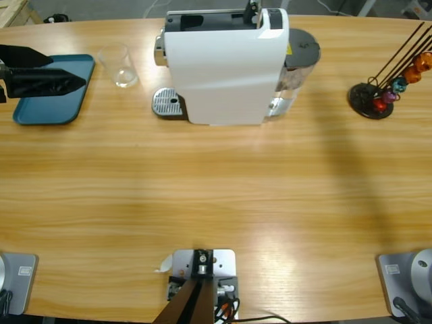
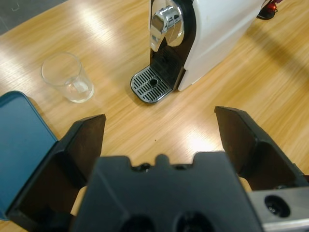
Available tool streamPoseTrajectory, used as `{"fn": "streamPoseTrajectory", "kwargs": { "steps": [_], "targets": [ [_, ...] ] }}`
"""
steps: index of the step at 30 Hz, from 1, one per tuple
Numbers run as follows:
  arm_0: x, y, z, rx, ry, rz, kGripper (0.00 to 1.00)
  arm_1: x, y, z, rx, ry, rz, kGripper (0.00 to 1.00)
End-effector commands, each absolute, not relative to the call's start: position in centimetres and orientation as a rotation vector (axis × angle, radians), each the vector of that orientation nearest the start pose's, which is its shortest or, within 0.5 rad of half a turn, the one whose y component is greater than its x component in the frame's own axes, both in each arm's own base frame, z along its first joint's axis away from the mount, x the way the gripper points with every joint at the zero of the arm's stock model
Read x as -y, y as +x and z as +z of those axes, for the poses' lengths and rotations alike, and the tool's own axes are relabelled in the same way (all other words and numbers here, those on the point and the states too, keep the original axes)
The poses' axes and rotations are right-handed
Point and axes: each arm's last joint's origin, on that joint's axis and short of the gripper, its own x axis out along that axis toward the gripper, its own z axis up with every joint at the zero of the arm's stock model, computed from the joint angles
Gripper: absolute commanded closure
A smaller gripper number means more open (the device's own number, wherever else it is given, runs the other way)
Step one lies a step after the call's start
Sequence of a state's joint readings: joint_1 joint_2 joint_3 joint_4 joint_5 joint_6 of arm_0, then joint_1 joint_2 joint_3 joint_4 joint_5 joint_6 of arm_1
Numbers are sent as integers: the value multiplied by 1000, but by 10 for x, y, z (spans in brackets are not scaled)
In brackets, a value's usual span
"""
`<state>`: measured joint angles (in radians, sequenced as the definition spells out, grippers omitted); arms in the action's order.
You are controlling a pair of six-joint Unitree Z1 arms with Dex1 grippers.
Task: Pour coffee
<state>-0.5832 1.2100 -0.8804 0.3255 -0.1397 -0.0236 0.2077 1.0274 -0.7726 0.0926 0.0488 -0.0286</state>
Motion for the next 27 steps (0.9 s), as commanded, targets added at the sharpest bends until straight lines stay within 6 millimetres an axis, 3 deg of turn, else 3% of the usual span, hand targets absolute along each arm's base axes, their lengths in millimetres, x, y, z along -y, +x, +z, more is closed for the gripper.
{"fn": "streamPoseTrajectory", "kwargs": {
  "steps": [1, 7, 11, 15, 21, 27],
  "targets": [
    [100, 125, 345, -616, 118, -739, 14, -84, 148, 353, -397, -98, 922, 869],
    [89, 106, 358, -594, 112, -757, 13, -145, 192, 360, -364, -17, 1255, 869],
    [89, 105, 362, -601, 115, -762, 13, -190, 229, 360, -323, 35, 1326, 869],
    [90, 105, 362, -613, 124, -768, 13, -224, 254, 343, -328, 65, 1366, 869],
    [93, 109, 360, -628, 139, -771, 13, -241, 279, 327, -311, 88, 1349, 862],
    [96, 112, 358, -639, 144, -772, 13, -241, 306, 312, -314, 93, 1256, 846]
  ]
}}
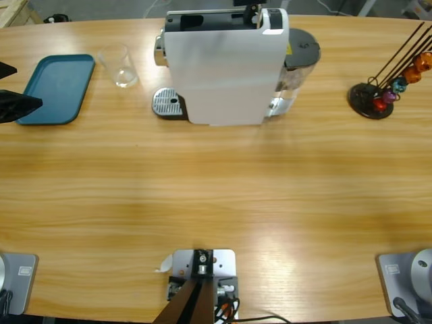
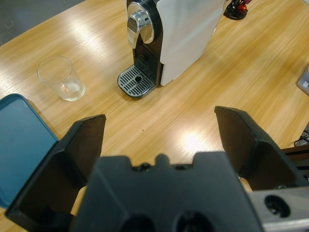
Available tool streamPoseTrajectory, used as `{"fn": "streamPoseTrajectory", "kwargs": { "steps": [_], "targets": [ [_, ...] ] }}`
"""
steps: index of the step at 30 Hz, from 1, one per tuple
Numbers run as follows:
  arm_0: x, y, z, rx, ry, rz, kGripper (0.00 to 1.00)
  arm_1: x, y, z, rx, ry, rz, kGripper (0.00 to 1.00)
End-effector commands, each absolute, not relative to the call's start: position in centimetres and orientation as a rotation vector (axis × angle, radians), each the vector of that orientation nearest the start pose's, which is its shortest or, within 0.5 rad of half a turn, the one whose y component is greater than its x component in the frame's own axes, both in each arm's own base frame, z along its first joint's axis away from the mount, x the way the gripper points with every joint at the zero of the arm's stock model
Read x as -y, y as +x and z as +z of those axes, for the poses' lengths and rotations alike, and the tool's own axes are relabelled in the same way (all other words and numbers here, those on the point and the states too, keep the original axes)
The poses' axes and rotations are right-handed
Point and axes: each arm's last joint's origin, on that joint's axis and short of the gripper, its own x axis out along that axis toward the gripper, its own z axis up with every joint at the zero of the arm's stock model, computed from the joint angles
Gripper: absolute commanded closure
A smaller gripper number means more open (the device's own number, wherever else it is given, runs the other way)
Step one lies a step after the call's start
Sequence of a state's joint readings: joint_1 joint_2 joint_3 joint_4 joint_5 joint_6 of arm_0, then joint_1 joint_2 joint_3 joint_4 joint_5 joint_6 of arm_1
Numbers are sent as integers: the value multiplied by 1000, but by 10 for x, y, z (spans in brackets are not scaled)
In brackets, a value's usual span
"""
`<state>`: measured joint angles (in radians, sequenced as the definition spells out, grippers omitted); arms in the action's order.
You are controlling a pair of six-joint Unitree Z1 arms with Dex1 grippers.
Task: Pour coffee
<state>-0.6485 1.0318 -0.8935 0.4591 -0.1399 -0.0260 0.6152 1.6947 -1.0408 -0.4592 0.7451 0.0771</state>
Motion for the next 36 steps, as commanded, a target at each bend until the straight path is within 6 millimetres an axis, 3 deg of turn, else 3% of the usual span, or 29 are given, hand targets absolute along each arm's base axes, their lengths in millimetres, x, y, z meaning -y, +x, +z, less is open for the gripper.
{"fn": "streamPoseTrajectory", "kwargs": {
  "steps": [1, 14, 36],
  "targets": [
    [96, 112, 358, -640, 144, -771, 13, -240, 309, 311, -316, 93, 1238, 846],
    [98, 115, 355, -656, 148, -771, 13, -241, 321, 288, -371, 82, 1150, 846],
    [100, 117, 353, -661, 149, -771, 15, -241, 314, 268, -479, -1, 1081, 842]
  ]
}}
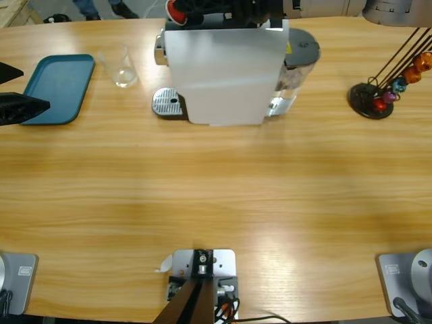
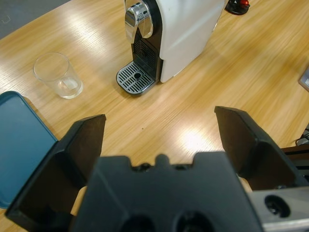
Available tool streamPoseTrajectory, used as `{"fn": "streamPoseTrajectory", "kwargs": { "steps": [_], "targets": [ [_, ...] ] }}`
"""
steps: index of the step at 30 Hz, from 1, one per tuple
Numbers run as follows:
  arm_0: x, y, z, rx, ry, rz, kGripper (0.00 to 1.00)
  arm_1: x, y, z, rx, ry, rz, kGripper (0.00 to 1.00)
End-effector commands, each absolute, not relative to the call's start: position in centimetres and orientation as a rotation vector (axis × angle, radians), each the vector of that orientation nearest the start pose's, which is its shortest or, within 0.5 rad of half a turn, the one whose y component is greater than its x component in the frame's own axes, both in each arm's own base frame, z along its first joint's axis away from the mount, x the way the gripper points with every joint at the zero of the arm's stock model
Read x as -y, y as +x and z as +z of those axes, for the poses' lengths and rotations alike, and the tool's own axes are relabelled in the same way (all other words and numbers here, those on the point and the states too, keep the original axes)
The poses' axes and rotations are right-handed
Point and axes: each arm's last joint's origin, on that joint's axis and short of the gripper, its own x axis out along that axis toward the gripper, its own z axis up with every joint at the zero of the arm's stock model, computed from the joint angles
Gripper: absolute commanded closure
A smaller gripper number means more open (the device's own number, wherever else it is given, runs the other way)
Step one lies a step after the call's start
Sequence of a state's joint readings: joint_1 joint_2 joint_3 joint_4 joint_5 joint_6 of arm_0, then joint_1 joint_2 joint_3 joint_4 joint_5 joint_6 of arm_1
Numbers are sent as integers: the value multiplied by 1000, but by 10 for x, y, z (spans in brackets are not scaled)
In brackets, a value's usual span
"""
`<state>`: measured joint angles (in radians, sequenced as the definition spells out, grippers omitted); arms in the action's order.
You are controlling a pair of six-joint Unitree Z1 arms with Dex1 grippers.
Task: Pour coffee
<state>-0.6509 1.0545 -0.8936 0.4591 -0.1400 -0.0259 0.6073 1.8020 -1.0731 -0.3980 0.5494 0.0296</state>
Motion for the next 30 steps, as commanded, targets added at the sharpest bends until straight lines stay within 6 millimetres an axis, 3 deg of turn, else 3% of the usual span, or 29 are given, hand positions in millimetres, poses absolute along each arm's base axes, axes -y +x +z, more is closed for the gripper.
{"fn": "streamPoseTrajectory", "kwargs": {
  "steps": [1, 19, 20, 23, 24, 25, 30],
  "targets": [
    [100, 117, 353, -661, 149, -771, 18, -242, 315, 267, -483, -1, 1081, 842],
    [102, 119, 351, -671, 153, -770, 18, -245, 316, 251, -547, -10, 1065, 795],
    [102, 119, 351, -671, 153, -770, 18, -245, 316, 252, -542, -9, 1065, 725],
    [103, 121, 351, -670, 153, -770, 18, -245, 310, 266, -510, -11, 1063, 224],
    [103, 121, 351, -670, 153, -770, 18, -246, 306, 274, -486, -17, 1061, 87],
    [104, 122, 351, -671, 153, -771, 18, -247, 302, 285, -453, -23, 1056, 12],
    [103, 121, 352, -662, 151, -773, 18, -262, 287, 329, -366, -89, 1046, 0]
  ]
}}
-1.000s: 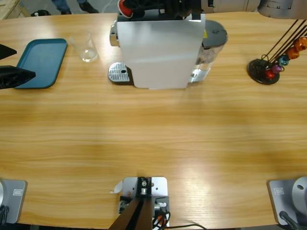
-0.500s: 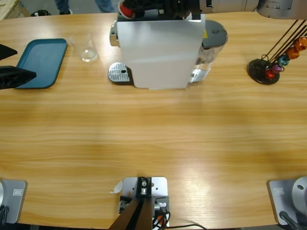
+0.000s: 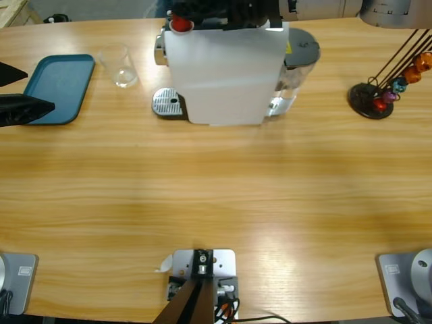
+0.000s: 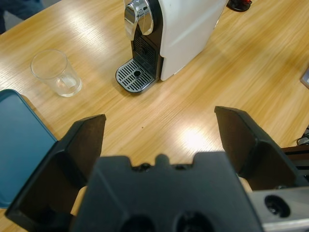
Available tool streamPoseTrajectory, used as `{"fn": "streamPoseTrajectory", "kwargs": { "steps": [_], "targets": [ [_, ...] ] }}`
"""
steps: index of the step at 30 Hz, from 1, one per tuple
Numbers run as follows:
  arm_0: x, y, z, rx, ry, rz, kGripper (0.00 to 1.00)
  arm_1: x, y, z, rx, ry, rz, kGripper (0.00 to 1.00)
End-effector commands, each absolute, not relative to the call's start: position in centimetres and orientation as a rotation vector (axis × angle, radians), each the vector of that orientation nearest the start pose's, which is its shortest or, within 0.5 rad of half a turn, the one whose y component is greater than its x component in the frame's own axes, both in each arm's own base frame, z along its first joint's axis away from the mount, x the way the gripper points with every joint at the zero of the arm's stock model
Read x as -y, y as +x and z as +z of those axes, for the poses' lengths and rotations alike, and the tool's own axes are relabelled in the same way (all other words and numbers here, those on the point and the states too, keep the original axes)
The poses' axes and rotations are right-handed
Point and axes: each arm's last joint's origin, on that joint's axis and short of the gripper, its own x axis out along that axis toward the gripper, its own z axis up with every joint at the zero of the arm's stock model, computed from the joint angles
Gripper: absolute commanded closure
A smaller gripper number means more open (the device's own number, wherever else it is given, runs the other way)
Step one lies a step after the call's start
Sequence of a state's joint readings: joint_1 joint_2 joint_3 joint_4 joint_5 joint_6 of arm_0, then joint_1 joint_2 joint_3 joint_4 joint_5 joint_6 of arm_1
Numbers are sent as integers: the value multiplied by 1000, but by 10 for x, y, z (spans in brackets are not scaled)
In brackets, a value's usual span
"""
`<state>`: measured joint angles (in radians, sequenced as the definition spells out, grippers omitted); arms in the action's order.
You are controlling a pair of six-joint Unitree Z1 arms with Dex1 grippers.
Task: Pour coffee
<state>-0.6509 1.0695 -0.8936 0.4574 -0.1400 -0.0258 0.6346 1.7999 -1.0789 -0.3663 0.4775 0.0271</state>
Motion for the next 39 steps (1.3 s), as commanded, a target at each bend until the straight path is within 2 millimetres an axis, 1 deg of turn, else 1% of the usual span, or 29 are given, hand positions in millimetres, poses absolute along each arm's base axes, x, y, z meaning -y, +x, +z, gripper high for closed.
{"fn": "streamPoseTrajectory", "kwargs": {
  "steps": [1, 3, 4, 5, 6, 7, 8, 10, 12, 13, 14, 16, 20, 22, 24, 25, 28, 29, 30, 31, 33, 35, 36, 37, 39],
  "targets": [
    [103, 120, 352, -661, 150, -773, 18, -264, 287, 337, -356, -102, 1037, 0],
    [102, 120, 352, -659, 150, -773, 18, -265, 285, 350, -342, -122, 1025, 0],
    [102, 120, 353, -658, 149, -773, 18, -265, 285, 353, -339, -126, 1018, 1],
    [102, 119, 353, -656, 149, -773, 18, -264, 284, 355, -341, -131, 1009, 24],
    [102, 119, 353, -656, 149, -773, 18, -264, 284, 356, -348, -136, 1003, 113],
    [102, 119, 353, -656, 149, -773, 18, -263, 284, 356, -352, -143, 1000, 181],
    [102, 119, 353, -655, 148, -773, 18, -262, 283, 356, -351, -149, 997, 193],
    [102, 119, 353, -653, 148, -775, 18, -262, 279, 361, -337, -157, 987, 181],
    [102, 118, 353, -651, 149, -777, 18, -264, 272, 374, -317, -186, 976, 85],
    [102, 118, 353, -651, 149, -777, 18, -266, 266, 382, -313, -209, 975, 71],
    [102, 118, 353, -652, 149, -776, 18, -269, 260, 387, -315, -218, 977, 75],
    [102, 119, 353, -654, 149, -776, 18, -278, 251, 393, -346, -252, 944, 115],
    [101, 118, 353, -654, 149, -774, 18, -292, 231, 393, -389, -318, 841, 115],
    [101, 118, 353, -657, 151, -770, 18, -301, 223, 393, -453, -314, 792, 120],
    [101, 119, 353, -661, 149, -765, 18, -310, 219, 400, -516, -299, 748, 201],
    [101, 119, 354, -661, 147, -764, 20, -313, 219, 407, -537, -288, 729, 208],
    [102, 120, 355, -665, 145, -759, 23, -323, 226, 431, -613, -244, 683, 267],
    [103, 121, 354, -667, 145, -758, 23, -328, 229, 436, -645, -246, 674, 345],
    [103, 121, 354, -668, 146, -757, 23, -333, 232, 440, -679, -250, 671, 371],
    [103, 121, 354, -669, 146, -758, 23, -340, 235, 444, -727, -253, 679, 372],
    [103, 121, 353, -672, 147, -757, 23, -353, 240, 445, -814, -257, 693, 372],
    [103, 121, 352, -673, 147, -757, 23, -360, 244, 441, -879, -267, 713, 384],
    [103, 120, 352, -675, 147, -757, 23, -363, 245, 437, -903, -274, 718, 451],
    [102, 120, 351, -677, 147, -756, 23, -365, 246, 432, -925, -284, 718, 492],
    [103, 121, 351, -679, 147, -756, 23, -367, 247, 424, -958, -303, 709, 490]
  ]
}}
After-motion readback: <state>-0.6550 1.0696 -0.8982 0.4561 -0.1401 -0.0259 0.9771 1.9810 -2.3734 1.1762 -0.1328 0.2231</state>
